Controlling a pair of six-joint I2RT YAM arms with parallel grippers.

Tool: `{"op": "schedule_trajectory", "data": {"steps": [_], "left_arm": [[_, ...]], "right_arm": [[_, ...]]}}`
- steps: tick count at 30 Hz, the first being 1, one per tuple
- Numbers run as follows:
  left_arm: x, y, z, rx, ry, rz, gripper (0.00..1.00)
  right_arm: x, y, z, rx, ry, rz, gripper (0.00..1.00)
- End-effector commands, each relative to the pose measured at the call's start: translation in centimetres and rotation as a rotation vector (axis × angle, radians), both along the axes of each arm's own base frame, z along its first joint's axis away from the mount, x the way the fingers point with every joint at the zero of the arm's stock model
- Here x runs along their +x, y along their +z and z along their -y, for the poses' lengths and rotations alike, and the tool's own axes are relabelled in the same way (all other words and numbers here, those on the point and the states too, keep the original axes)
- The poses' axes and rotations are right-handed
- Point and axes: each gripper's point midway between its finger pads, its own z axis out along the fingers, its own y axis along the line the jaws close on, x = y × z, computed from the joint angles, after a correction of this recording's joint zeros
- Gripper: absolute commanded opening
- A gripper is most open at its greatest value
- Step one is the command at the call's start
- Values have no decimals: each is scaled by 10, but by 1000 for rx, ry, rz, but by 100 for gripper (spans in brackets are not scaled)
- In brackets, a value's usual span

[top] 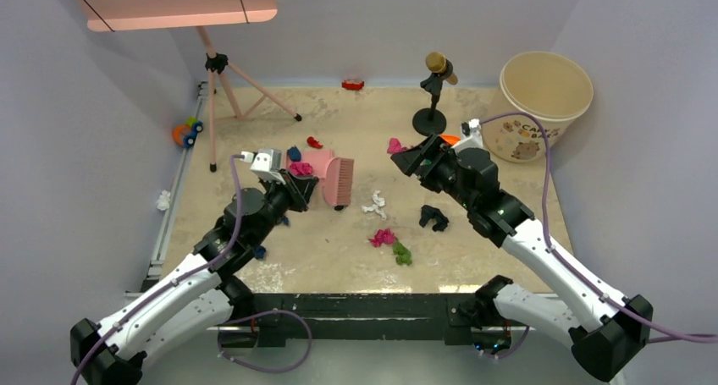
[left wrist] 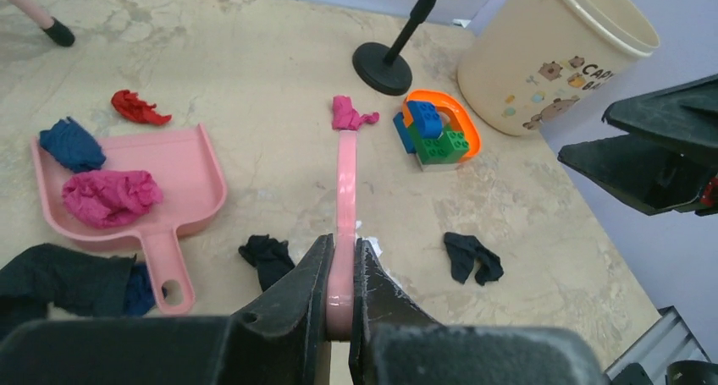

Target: Sweep away the paper scraps from the table

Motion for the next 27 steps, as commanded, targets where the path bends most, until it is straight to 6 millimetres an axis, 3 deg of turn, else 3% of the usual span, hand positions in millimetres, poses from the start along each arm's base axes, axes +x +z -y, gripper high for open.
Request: {"op": "schedule_trajectory", "data": {"steps": [1, 6, 8, 13, 16, 20, 22, 27], "left_arm": [[-17, -2, -23, 38, 66, -172, 0], [-28, 3, -49, 51, 164, -238, 0], [-32, 8, -70, 52, 242, -213, 0], [-43, 20, -143, 160, 531, -171, 0], [-54, 32, -169, 200, 632, -182, 0], [-61, 50, -189, 318, 680, -172, 0], [-64, 58, -195, 395, 681, -174, 0], [-69, 68, -203, 518, 655, -173, 0]], "right_arm": [[-10, -14, 6, -238, 130, 138, 85], [-8, -43, -9, -362, 267, 81, 81], [-4, -54, -16, -370, 265, 36, 83], [-3, -59, -66, -352, 242, 60, 84], [4, -62, -101, -320, 261, 64, 84], [12, -76, -148, -387, 258, 23, 84], [16, -69, -171, -404, 226, 25, 84], [23, -86, -211, -467, 184, 0, 83]]}}
